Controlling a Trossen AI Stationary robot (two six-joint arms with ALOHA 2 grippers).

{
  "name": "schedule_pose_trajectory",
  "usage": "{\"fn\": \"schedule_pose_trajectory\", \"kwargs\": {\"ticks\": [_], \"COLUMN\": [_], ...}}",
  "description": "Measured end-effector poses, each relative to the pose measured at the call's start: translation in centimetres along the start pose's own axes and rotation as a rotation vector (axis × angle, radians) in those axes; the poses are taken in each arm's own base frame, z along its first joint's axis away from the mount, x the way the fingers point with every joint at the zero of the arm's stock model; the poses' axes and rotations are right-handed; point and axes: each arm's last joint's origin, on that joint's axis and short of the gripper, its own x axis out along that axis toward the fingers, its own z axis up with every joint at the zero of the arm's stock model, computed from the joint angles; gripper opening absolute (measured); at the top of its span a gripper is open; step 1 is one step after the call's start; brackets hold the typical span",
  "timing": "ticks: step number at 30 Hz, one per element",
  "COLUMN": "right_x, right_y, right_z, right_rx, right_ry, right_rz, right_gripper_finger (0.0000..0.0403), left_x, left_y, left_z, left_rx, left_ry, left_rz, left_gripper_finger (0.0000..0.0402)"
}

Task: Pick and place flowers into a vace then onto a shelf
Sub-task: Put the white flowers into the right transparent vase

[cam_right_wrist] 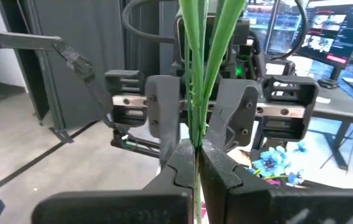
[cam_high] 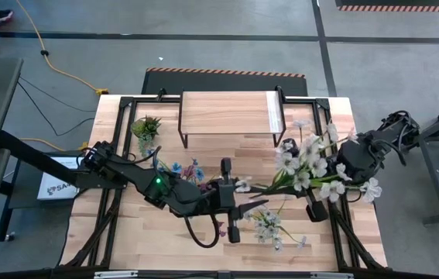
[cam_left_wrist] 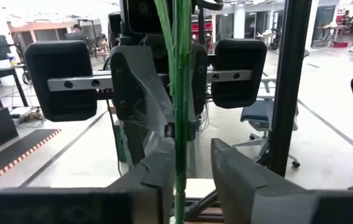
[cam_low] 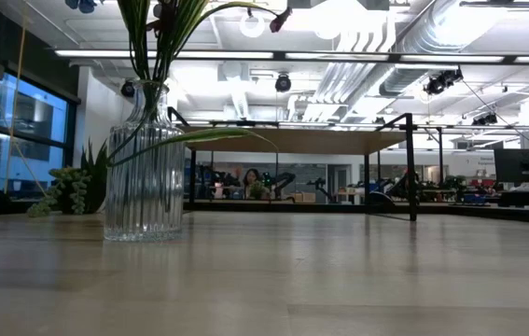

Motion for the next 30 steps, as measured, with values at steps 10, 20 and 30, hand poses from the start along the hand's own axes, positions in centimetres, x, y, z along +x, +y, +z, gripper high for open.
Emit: {"fn": "schedule_pose_trajectory", "kwargs": {"ticks": [10,20,30], "right_x": [-0.8,-3.1,-6.5], "right_y": [-0.3,-1.0,-1.9], "right_z": [0.3,1.0,1.5], "right_rx": [-0.014,-0.006,-0.003], "right_ry": [-0.006,-0.032,-0.013], "right_rz": [-0.050,-0.111,-0.181], "right_gripper_finger": [0.0000,0.0000,0.0000], "left_x": [0.0,-0.5,-4.0], "left_y": [0.1,0.7,3.9], "left_z": [0.0,0.3,2.8], "left_rx": [0.000,0.088,0.198], "left_ry": [-0.001,0.027,0.117], "left_rz": [0.023,0.168,0.337], "left_gripper_finger": [0.0173,0.0174,0.0175]}}
